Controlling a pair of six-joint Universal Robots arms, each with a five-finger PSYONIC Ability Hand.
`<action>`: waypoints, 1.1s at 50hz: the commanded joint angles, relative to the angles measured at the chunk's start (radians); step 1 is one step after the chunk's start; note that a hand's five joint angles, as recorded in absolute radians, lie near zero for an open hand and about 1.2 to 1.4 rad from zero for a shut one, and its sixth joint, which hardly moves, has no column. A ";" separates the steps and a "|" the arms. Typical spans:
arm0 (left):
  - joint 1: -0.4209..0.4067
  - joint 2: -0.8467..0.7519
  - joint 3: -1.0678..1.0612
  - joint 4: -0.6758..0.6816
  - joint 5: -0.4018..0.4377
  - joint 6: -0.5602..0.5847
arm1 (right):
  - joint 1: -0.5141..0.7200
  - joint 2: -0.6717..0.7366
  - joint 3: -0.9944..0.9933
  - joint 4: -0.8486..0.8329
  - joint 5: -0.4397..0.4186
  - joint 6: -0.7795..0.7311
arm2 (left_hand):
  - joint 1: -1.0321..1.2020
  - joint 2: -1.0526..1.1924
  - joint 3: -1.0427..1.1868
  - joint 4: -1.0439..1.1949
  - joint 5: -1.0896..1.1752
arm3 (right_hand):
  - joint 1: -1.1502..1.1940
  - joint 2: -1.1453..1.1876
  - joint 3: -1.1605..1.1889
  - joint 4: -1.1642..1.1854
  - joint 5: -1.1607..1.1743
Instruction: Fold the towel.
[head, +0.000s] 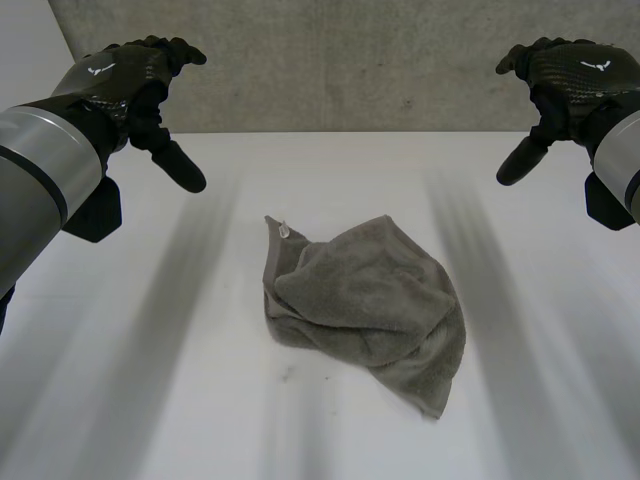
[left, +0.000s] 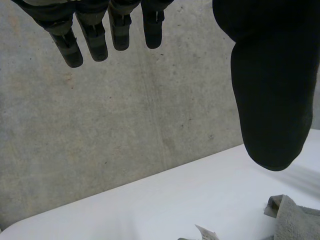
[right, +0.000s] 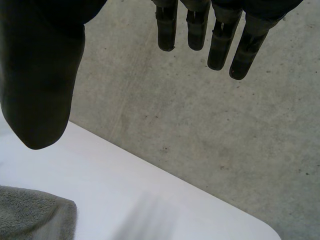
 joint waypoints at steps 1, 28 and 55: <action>0.000 -0.002 -0.009 0.005 0.002 0.003 | 0.001 0.000 0.005 -0.008 -0.017 -0.018 | 0.000 0.009 0.008 0.009 -0.030 | -0.060 -0.076 -0.069 -0.088 -0.061; 0.001 -0.367 -0.157 0.290 0.006 0.001 | 0.250 0.670 -0.460 0.003 -0.240 -0.673 | 0.018 0.027 0.026 0.027 -0.011 | -0.060 -0.076 -0.069 -0.088 -0.061; 0.000 -0.373 -0.271 0.400 0.098 -0.003 | 0.279 0.685 -0.555 0.089 -0.238 -0.701 | 0.018 0.027 0.026 0.027 -0.011 | 1.162 1.146 1.153 1.134 1.161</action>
